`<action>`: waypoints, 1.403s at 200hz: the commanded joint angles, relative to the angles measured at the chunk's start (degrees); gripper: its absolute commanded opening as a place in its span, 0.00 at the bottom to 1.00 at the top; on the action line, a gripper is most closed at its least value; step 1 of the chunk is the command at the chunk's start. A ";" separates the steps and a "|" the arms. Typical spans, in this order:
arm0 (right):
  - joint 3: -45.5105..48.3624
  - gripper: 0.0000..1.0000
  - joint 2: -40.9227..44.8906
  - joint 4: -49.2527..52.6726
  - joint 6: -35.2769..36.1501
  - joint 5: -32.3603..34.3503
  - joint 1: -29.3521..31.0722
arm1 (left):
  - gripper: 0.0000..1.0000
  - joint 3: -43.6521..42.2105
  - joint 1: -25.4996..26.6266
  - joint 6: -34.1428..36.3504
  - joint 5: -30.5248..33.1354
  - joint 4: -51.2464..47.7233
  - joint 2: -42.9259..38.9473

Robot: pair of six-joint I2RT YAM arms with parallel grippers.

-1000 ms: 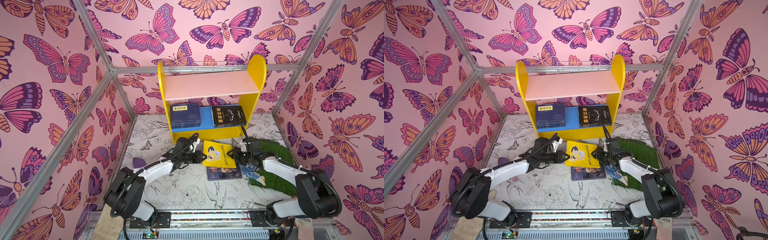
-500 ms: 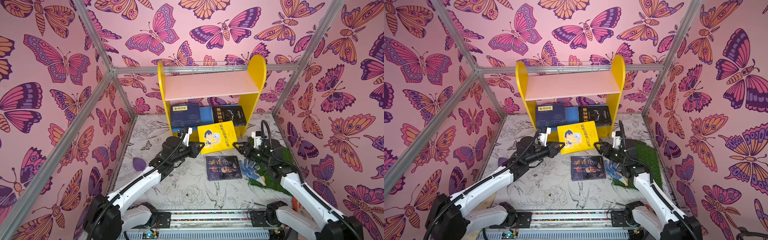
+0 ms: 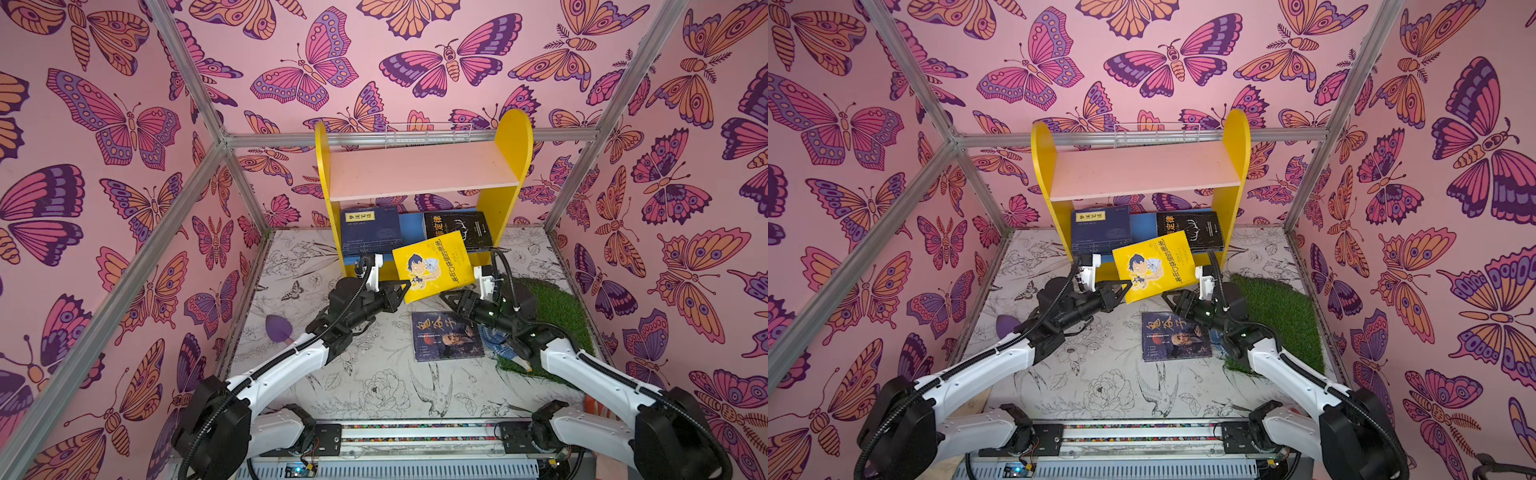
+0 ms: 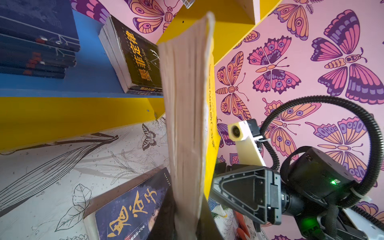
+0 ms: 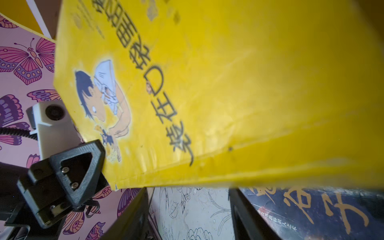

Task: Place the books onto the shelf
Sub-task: 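Carry the yellow book onto the black book with right gripper while left withdraws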

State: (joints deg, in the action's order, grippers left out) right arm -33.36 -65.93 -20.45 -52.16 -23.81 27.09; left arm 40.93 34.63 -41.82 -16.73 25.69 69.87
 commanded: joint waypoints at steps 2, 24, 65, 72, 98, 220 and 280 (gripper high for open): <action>-3.42 0.59 -2.69 -10.43 -4.09 1.74 0.98 | 0.00 -0.81 0.86 -2.23 -0.41 9.86 -0.44; -2.78 0.57 -3.93 -16.47 -7.22 4.04 1.78 | 0.00 -1.17 1.20 -3.24 0.10 10.90 -0.02; -5.09 0.54 -3.80 -17.72 -8.82 6.31 1.93 | 0.00 -1.35 1.63 -4.84 0.74 13.14 1.59; -5.46 0.52 -3.70 -17.46 -8.92 6.67 1.99 | 0.00 -1.20 1.67 -5.01 0.67 13.48 1.90; -6.05 0.38 -3.76 -18.22 -10.18 8.75 1.97 | 0.00 -0.67 2.18 -5.29 0.10 14.32 2.47; -12.89 0.00 -9.49 -21.72 -10.05 13.57 -5.08 | 0.63 -6.20 2.51 -3.44 7.58 3.57 -3.85; -18.83 0.00 -18.19 -23.38 -8.22 13.74 -8.30 | 0.64 -8.24 2.51 -1.14 10.08 -3.14 -10.38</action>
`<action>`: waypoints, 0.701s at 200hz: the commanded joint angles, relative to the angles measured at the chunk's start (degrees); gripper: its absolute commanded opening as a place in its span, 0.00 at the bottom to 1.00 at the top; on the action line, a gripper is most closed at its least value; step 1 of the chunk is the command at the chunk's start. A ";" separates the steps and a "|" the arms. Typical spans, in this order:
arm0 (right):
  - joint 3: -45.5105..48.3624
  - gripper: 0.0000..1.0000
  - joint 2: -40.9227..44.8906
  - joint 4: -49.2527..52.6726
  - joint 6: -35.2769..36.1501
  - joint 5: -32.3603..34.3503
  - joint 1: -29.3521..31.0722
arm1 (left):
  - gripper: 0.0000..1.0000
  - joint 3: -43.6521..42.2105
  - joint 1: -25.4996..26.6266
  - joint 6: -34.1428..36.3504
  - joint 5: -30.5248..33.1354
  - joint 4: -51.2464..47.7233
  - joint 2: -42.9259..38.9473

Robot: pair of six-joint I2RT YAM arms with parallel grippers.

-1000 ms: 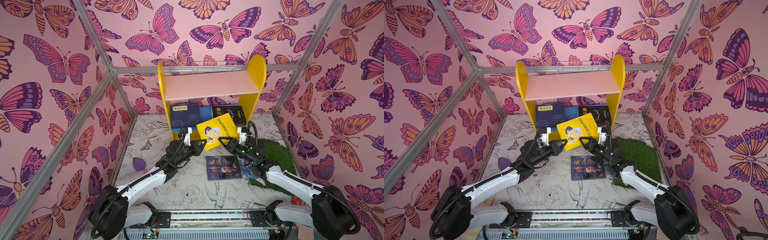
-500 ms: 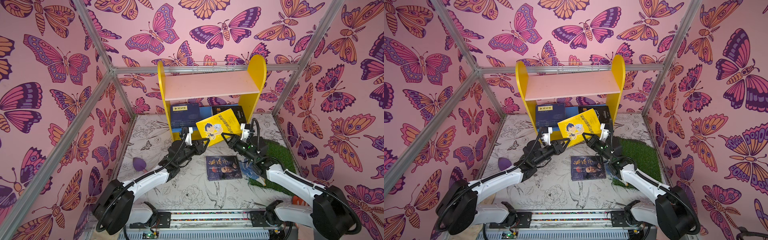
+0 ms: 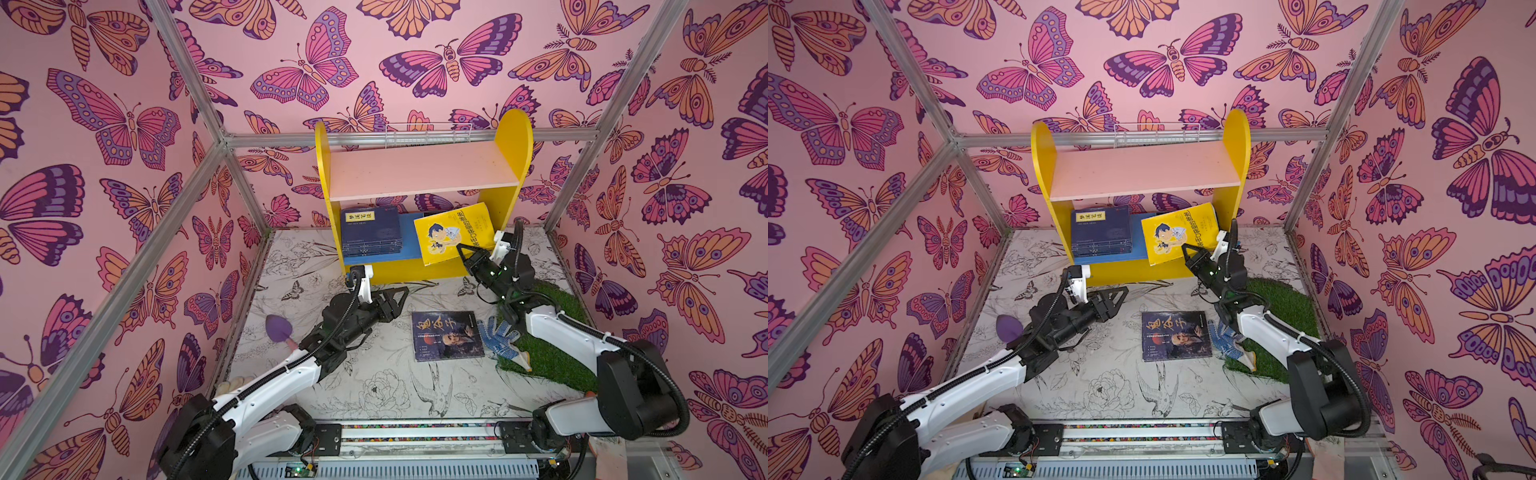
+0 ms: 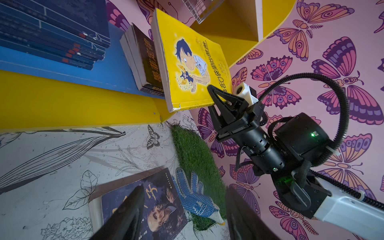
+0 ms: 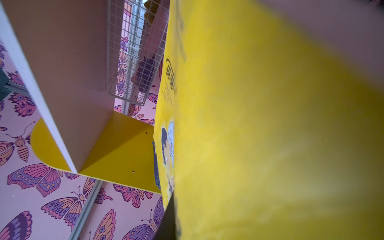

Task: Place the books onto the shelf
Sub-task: 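Carry the yellow book onto the black book with right gripper while left withdraws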

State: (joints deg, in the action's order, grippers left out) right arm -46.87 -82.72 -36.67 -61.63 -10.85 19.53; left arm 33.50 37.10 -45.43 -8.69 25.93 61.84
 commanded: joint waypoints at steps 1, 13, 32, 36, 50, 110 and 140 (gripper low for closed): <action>-5.46 0.00 -1.58 -7.13 1.24 0.81 -0.77 | 0.64 -0.80 0.01 2.55 2.07 -3.50 -2.44; -7.04 0.00 -3.20 -7.12 1.14 1.16 -1.44 | 0.64 -0.63 0.05 3.10 2.25 -4.52 -3.05; -9.04 0.00 -5.96 -8.56 0.03 1.39 -2.68 | 0.64 -0.49 0.05 3.51 2.43 -5.53 -3.48; -9.43 0.00 -6.56 -8.82 -0.39 1.36 -2.94 | 0.64 -0.45 0.05 3.49 2.51 -5.68 -3.48; -10.78 0.00 -9.07 -8.89 -1.80 2.03 -3.59 | 0.64 -0.53 0.03 3.33 2.71 -6.01 -3.48; -16.27 0.00 -14.34 -3.38 -1.87 4.54 -4.42 | 0.64 -0.45 0.01 3.42 2.88 -7.02 -3.74; -18.04 0.01 -15.53 0.36 -2.04 4.48 -4.71 | 0.64 -0.76 0.03 3.22 3.33 -7.37 -3.92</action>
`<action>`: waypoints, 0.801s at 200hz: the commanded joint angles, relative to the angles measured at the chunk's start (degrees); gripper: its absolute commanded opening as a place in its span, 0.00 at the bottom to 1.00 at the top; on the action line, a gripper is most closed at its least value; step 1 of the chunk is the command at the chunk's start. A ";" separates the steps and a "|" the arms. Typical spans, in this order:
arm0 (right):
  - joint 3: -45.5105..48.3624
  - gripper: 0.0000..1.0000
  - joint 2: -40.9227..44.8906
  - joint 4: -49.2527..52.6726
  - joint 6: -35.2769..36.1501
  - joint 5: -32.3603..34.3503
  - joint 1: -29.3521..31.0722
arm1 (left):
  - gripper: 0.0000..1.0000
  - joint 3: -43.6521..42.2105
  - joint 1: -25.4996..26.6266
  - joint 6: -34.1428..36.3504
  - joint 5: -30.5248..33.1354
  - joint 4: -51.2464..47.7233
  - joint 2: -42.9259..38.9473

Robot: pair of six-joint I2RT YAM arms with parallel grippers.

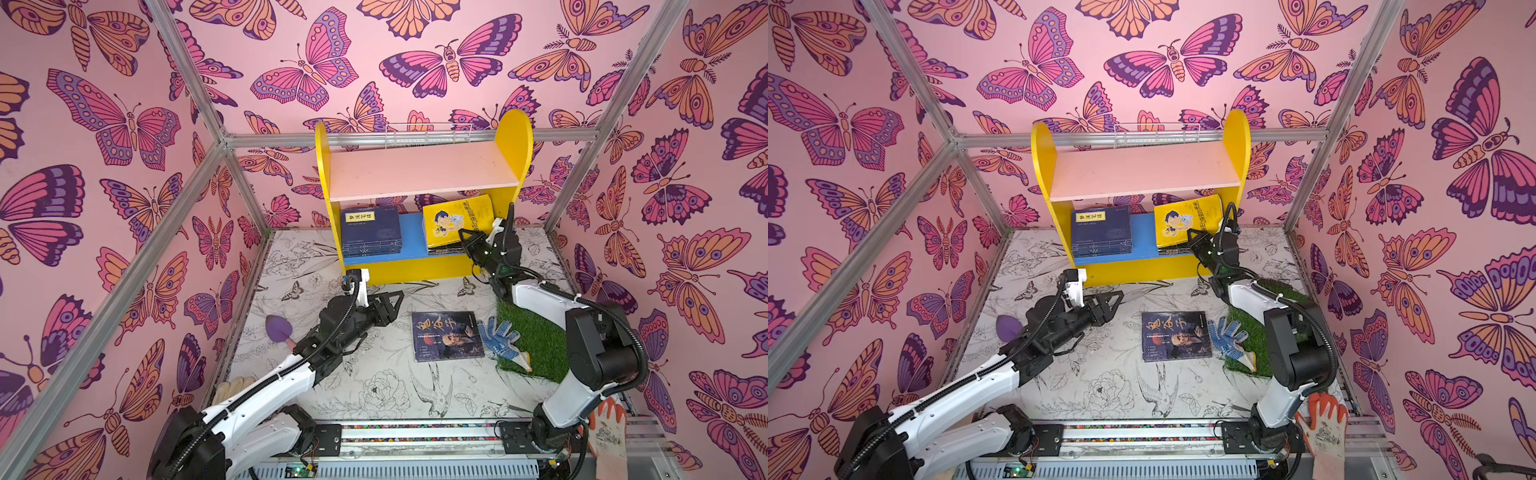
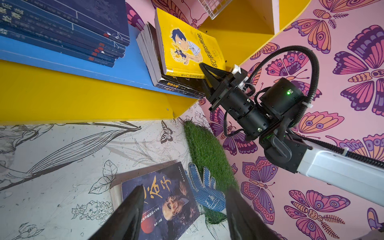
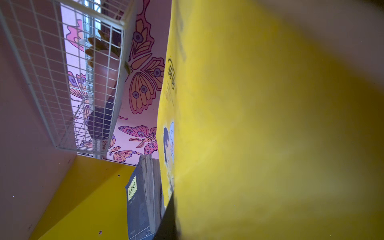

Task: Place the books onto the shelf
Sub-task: 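Carry the yellow book onto the black book with right gripper while left withdraws, then press the yellow book flat on the shelf stack with the right gripper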

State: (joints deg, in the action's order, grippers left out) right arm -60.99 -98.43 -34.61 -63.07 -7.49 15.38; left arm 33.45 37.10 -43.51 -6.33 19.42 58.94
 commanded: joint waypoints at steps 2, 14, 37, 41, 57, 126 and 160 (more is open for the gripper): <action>-3.99 0.01 0.13 -1.40 -0.59 1.08 -0.55 | 0.64 -0.75 0.04 1.31 0.97 -0.87 -1.02; -4.35 0.03 0.13 0.03 -0.50 0.72 -0.57 | 0.64 -0.84 -0.01 1.15 1.05 -0.94 -0.89; -4.71 0.16 0.58 3.41 -0.43 1.11 -0.57 | 0.64 -0.76 0.00 0.80 1.05 -0.95 -0.59; -4.90 0.22 0.75 4.28 -0.31 1.18 -0.69 | 0.64 -0.71 -0.01 0.79 1.05 -0.88 -0.51; -6.39 0.43 1.21 9.06 -0.20 1.37 -0.77 | 0.64 -0.59 0.06 0.60 1.01 -0.89 -0.28; -14.38 0.63 3.70 33.59 5.30 1.62 -0.76 | 0.64 -0.32 0.03 0.26 0.53 -0.88 0.21; -13.67 0.63 4.26 37.46 7.05 0.18 -0.71 | 0.64 -0.10 -0.01 0.26 0.29 -0.93 0.72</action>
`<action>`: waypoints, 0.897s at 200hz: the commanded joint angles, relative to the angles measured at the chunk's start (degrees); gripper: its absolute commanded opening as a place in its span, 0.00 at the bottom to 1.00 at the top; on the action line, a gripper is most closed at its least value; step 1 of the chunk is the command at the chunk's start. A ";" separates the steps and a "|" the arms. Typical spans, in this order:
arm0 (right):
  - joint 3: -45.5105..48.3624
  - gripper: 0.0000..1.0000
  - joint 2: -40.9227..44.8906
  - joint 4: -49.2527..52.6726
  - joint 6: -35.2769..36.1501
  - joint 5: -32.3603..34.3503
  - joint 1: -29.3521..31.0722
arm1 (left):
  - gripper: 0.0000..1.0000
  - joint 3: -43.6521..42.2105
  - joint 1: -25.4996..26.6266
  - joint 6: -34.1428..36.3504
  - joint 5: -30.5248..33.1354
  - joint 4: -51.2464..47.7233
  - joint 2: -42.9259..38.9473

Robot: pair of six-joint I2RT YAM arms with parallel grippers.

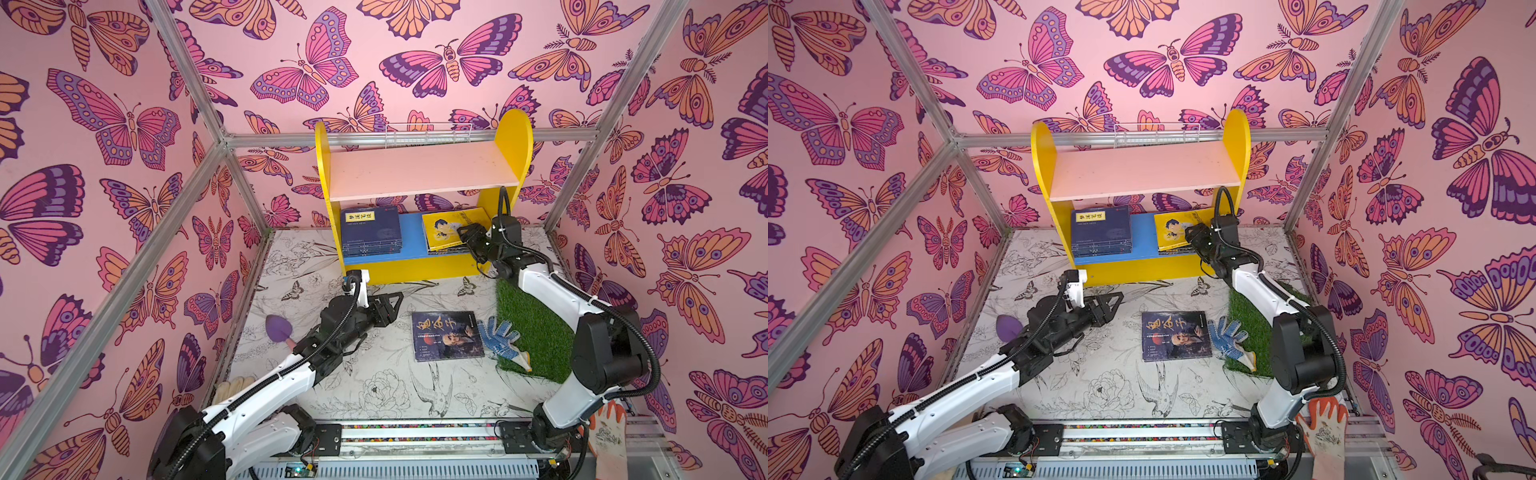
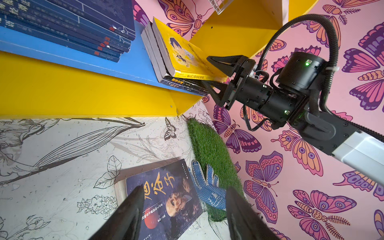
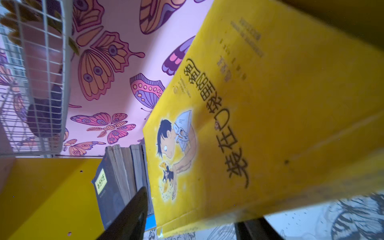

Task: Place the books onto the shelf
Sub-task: 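Press the yellow book flat on the shelf stack with the right gripper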

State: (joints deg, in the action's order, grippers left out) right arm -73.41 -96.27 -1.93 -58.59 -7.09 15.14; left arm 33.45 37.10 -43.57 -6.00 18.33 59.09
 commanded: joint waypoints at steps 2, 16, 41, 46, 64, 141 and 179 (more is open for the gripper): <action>-1.11 0.62 2.17 4.76 2.68 -0.32 -0.53 | 0.64 -0.06 -0.01 0.33 -0.10 0.18 0.58; 0.01 0.61 2.78 4.93 2.98 -0.73 -0.50 | 0.64 0.11 -0.01 0.24 -0.41 0.14 0.84; 2.60 0.57 4.80 4.42 3.80 -1.26 -0.50 | 0.64 -0.04 -0.01 -0.02 -0.42 0.22 1.02; 3.10 0.56 5.21 4.06 3.91 -1.48 -0.48 | 0.64 -0.05 -0.01 -0.02 -0.42 0.25 1.07; 5.07 0.51 5.82 3.10 4.11 -2.80 -0.51 | 0.64 -0.14 0.01 -0.02 -0.42 0.27 1.37; 5.20 0.12 6.62 3.90 3.60 -5.75 -0.06 | 0.64 0.30 0.00 -0.46 -1.12 1.44 3.40; 3.96 0.05 3.08 3.69 2.60 -6.92 0.25 | 0.64 0.17 0.00 -0.37 -0.94 1.20 3.22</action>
State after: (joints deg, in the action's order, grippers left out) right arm -67.75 -91.18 1.96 -55.27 -12.56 15.16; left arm 33.45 37.10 -43.99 -6.44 18.37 62.46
